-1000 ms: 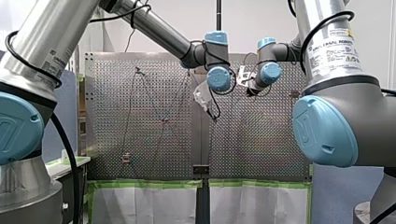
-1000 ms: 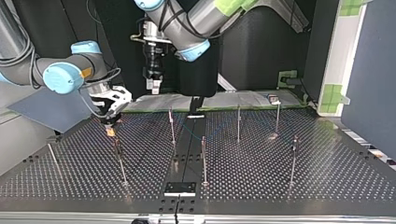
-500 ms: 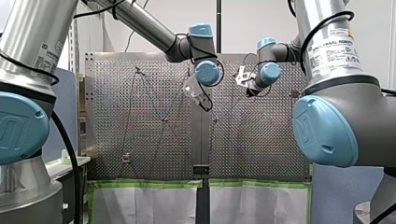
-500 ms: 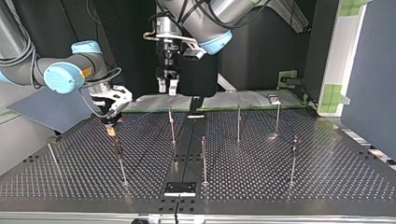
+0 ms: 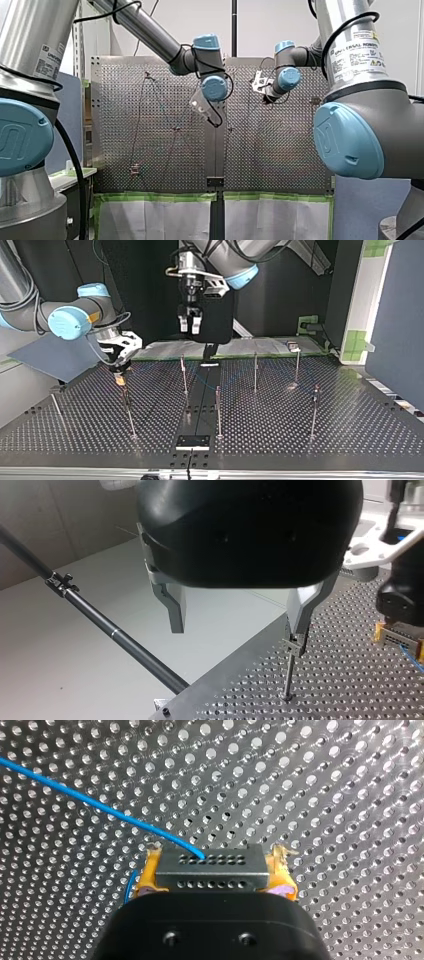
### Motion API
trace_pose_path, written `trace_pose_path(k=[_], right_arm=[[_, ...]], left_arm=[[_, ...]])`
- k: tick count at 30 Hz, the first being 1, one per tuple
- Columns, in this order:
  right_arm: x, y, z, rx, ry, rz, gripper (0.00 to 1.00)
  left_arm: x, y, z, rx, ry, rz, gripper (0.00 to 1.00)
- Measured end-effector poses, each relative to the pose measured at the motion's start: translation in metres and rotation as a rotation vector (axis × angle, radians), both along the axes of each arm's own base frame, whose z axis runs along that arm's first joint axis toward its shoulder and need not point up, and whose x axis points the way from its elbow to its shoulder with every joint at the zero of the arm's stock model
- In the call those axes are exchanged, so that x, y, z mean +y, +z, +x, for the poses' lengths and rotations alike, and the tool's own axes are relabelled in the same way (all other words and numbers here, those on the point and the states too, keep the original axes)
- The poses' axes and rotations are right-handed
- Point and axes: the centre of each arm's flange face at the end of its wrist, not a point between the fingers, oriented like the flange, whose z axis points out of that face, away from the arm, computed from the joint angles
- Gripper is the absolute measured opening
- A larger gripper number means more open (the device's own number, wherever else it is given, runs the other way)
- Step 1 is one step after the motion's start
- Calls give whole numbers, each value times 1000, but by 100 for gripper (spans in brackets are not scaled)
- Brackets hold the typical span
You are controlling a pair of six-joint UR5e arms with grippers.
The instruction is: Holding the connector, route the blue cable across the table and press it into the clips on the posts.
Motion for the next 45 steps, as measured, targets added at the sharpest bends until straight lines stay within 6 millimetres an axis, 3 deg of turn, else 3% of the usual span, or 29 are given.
trace_pose_path(k=[25, 45], right_arm=[[3, 0, 5, 3, 8, -3, 0], [3, 0, 5, 4, 9, -3, 0]], left_arm=[[38, -70, -33, 30, 3, 33, 100], [41, -74, -35, 37, 2, 40, 100]])
